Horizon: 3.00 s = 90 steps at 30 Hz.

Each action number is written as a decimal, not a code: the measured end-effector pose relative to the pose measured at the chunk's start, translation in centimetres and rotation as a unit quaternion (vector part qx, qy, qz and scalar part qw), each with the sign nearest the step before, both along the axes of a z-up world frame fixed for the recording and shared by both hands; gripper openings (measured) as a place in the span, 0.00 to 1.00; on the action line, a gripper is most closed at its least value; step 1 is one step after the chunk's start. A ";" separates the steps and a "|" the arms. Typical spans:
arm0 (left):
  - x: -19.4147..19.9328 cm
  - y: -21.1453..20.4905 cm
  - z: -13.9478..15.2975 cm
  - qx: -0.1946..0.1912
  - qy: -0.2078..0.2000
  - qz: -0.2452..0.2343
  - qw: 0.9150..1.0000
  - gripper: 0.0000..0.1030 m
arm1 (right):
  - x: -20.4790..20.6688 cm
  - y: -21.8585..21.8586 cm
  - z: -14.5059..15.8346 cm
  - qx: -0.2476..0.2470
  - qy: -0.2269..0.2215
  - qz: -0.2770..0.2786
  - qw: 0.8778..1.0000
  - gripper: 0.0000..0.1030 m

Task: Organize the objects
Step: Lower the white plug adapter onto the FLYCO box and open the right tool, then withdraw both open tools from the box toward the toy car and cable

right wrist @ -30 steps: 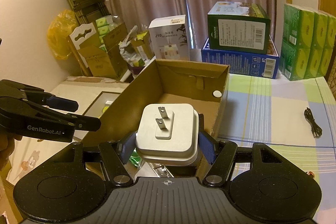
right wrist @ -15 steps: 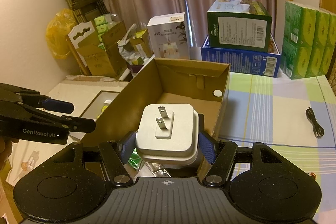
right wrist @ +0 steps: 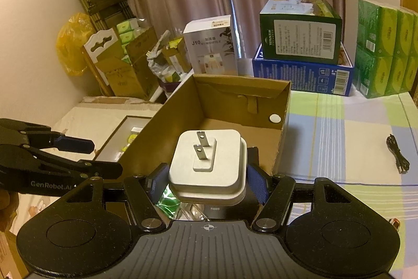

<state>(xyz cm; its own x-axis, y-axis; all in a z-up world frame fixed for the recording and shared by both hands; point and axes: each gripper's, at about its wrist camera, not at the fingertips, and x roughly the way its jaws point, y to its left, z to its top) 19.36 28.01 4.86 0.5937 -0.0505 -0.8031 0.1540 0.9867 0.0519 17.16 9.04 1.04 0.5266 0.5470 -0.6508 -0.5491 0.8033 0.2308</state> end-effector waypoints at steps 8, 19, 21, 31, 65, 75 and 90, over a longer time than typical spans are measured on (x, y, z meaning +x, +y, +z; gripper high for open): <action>0.2 0.1 -0.3 -0.001 0.003 0.003 1.000 0.57 | 1.2 -0.1 0.4 0.033 0.003 -0.008 0.999 0.66; -1.6 -1.1 -0.1 -0.025 -0.006 0.010 1.000 0.58 | 0.1 -4.4 0.0 0.034 0.015 -0.046 0.998 0.69; -2.3 -1.7 0.2 -0.034 -0.010 0.013 0.999 0.62 | -0.5 -5.4 0.0 0.035 0.017 -0.053 0.998 0.69; -6.3 -5.4 1.8 -0.067 -0.035 0.023 0.997 0.70 | -5.1 -11.8 -0.1 0.033 0.024 -0.087 0.995 0.70; -12.3 -22.6 1.7 -0.123 -0.053 -0.026 0.991 0.99 | -11.6 -34.6 -1.2 0.030 0.031 -0.246 0.968 0.71; -11.9 -24.6 0.8 -0.122 -0.037 -0.041 0.991 0.99 | -11.3 -36.0 -1.7 0.037 0.039 -0.258 0.965 0.71; -10.1 -26.1 -0.5 -0.136 -0.015 -0.057 0.989 0.99 | -9.8 -37.1 -1.9 0.028 0.037 -0.261 0.964 0.71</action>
<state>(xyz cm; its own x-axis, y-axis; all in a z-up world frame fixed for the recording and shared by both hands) 9.26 1.95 4.32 0.5958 -0.3294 -0.7325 0.2666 0.9414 -0.2065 7.36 -28.06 -0.84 0.6926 0.2547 -0.6749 -0.0533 0.9511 0.3043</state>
